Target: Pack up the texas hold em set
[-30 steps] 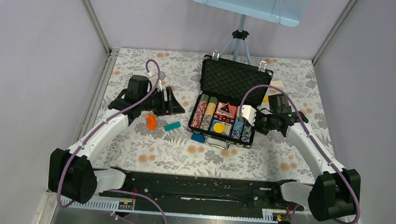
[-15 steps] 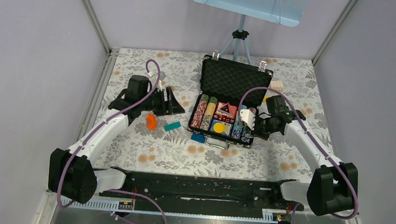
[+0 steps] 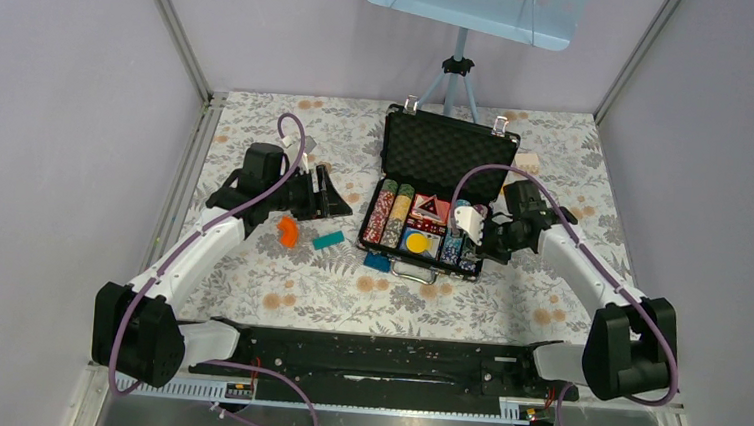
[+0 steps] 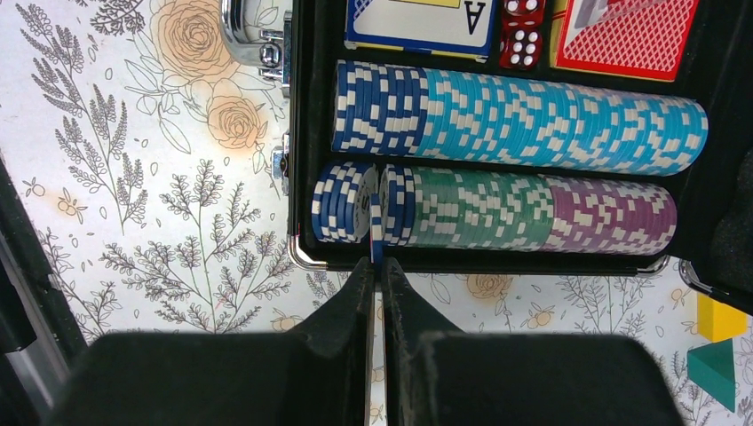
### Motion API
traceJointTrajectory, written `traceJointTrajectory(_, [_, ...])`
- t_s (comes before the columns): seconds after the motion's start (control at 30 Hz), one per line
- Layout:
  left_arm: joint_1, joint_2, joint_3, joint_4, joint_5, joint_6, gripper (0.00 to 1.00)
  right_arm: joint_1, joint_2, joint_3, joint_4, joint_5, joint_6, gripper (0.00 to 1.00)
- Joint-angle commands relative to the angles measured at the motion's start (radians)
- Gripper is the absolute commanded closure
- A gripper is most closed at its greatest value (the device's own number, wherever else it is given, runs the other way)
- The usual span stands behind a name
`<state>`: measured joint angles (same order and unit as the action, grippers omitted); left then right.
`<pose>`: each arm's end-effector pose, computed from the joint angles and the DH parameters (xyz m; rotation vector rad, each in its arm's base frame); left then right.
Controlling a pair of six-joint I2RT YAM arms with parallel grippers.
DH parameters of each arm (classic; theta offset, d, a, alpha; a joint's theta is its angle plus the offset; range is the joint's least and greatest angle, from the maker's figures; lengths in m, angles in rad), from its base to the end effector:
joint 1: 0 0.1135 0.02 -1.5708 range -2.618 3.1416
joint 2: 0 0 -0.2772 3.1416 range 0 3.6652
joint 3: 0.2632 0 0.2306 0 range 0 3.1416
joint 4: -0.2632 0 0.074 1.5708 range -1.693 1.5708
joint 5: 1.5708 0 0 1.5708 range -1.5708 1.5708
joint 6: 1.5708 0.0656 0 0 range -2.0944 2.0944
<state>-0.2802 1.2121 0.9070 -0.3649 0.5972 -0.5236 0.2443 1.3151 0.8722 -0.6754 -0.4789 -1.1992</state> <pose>0.2335 -0.1056 0.2838 0.0608 2.3325 -1.0903 0.2203 0.0861 0.2216 -1.7666 1.7933 0.2791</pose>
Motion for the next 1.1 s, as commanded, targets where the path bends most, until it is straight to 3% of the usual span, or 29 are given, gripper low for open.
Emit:
traceJointTrajectory(0.0, [0.004, -0.018, -0.003, 0.034, -0.008, 0.013, 0.40, 0.015, 0.016, 0.013, 0.006, 0.006, -0.012, 1.00])
traceJointTrajectory(0.4, [0.003, -0.018, -0.002, 0.032, -0.008, 0.015, 0.40, 0.076, 0.059, -0.031, 0.100, 0.139, 0.006, 1.00])
traceJointTrajectory(0.83, [0.003, -0.017, -0.003, 0.032, -0.007, 0.015, 0.40, 0.129, 0.101, -0.051, 0.086, 0.187, 0.002, 1.00])
traceJointTrajectory(1.07, [0.004, -0.019, -0.004, 0.031, -0.007, 0.017, 0.40, 0.135, 0.074, -0.046, 0.086, 0.159, 0.009, 0.88])
